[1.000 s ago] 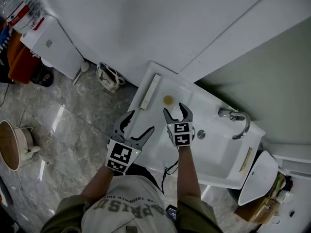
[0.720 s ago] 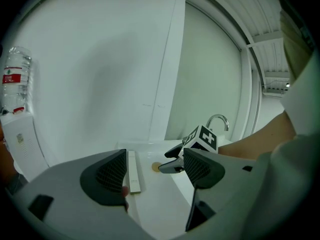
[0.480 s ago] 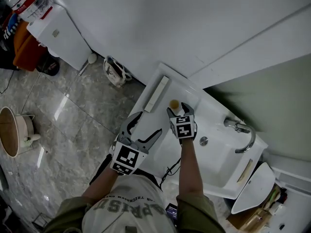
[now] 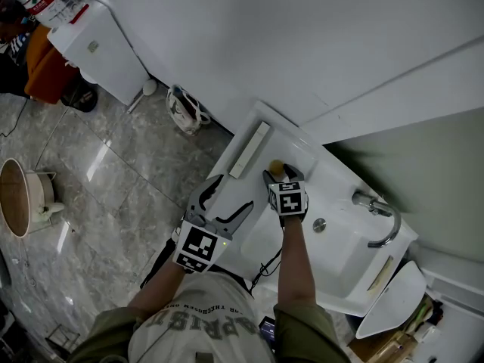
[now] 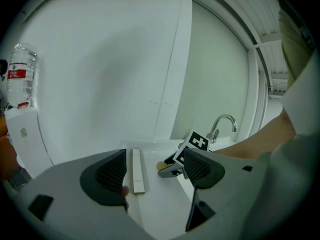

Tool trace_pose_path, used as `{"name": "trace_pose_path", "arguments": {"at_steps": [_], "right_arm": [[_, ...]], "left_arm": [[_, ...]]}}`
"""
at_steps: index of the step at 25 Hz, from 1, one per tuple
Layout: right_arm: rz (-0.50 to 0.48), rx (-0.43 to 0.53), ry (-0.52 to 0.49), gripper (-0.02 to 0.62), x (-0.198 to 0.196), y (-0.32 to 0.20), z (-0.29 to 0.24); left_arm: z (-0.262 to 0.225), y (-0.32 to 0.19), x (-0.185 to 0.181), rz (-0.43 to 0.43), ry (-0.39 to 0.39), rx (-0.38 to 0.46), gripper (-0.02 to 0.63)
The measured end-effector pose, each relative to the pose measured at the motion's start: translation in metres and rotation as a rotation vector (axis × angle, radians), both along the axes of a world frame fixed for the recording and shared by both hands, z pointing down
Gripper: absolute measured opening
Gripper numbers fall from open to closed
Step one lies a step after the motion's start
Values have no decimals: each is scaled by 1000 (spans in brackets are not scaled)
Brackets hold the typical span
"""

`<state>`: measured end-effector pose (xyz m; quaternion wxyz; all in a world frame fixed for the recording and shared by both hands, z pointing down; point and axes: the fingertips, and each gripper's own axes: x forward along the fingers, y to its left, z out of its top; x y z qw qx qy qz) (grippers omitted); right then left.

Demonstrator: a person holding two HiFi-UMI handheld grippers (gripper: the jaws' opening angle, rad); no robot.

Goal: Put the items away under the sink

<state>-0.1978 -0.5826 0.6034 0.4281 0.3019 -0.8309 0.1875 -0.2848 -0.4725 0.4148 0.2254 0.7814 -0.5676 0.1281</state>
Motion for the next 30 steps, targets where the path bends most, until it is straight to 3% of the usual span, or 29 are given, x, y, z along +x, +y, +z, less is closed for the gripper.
{"name": "trace_pose_path", "arguments": {"at_steps": [5,8,16,30], "right_arm": [[9,-36,-35,261,-4,4,-4],[-12,-33,-29,196,-3,5,-2],[-41,-22,2,189,-2,7,0],[-9,16,-4,187,-3,32,-27]], "left_arm": [[2,-2,0,2,-2,-1,341],[2,-2,1,5,-4,-1,341],[1,2,-2,7,-10,1,341],[-4,23,-5,51,-25,7,341]]}}
